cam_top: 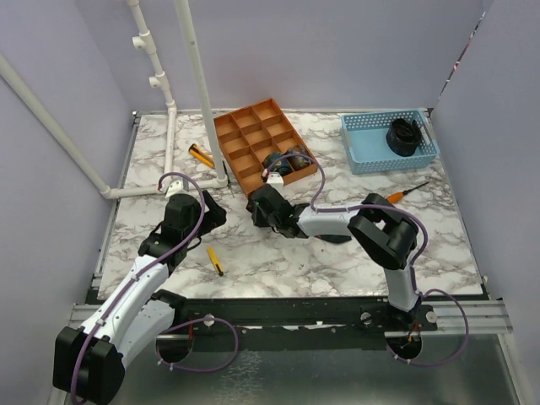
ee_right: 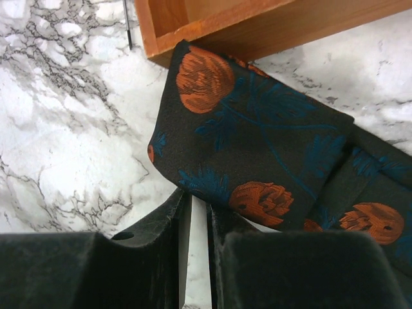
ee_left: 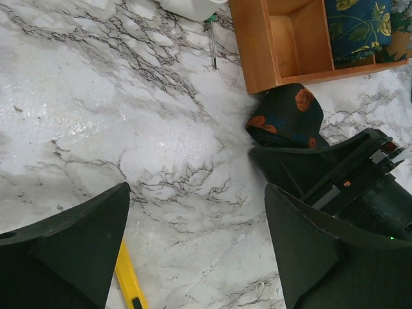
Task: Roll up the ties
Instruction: Roll the tie at the center of the board.
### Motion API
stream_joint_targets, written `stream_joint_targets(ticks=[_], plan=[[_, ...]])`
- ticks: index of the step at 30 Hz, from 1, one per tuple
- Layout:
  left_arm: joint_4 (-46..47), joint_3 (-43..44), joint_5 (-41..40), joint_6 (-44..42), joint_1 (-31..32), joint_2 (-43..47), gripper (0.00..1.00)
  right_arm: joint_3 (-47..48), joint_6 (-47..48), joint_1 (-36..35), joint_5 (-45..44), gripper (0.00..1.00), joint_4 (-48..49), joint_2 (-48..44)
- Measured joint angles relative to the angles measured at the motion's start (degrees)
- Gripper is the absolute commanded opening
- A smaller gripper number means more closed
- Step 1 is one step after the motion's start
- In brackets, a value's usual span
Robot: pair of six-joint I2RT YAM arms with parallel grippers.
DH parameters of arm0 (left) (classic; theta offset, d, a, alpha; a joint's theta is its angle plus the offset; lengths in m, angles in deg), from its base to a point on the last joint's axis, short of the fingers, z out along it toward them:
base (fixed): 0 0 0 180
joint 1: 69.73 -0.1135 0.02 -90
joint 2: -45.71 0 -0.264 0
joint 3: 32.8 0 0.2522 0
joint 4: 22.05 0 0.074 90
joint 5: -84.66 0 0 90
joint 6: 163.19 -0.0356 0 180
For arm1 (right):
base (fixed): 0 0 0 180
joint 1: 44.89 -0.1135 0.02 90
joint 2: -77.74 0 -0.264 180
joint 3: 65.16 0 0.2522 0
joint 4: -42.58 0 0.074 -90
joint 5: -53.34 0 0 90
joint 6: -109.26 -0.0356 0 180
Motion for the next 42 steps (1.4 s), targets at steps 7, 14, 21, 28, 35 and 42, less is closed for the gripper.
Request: stream_joint_targets(ticks=[7, 14, 21, 28, 35, 42], plan=[[0.0, 0.0, 0.0, 0.0, 0.0, -0.2, 0.86, 0.2, 1.6, 0.8, 0.0, 0.21, 0.9, 0.4], [0.1, -0.1, 0.3, 0.0, 0.0, -0.3, 0.88, -5.5, 2.7, 0.6, 3.5, 0.49, 4.3, -3.3], [1.0, -0.1, 0.5, 0.0, 0.0, -0.6, 0.91, -15.5, 3.4, -0.1, 8.1, 0.65, -2.2, -16.9], [1.7, 1.7, 1.3, -0.2, 0.0, -4.4, 0.91, -19.1, 3.4, 3.6, 7.8, 0.53, -6.7, -26.6], [2.1, 1.8, 1.3, -0.9, 0.0, -2.9, 0.91, -31.4, -0.5, 5.1, 4.3, 0.44, -11.1, -33.0], [2.5, 1.3, 1.4, -0.9, -0.1, -4.0, 0.91, -34.1, -5.4, 10.8, 0.6, 0.42, -13.7, -35.9]])
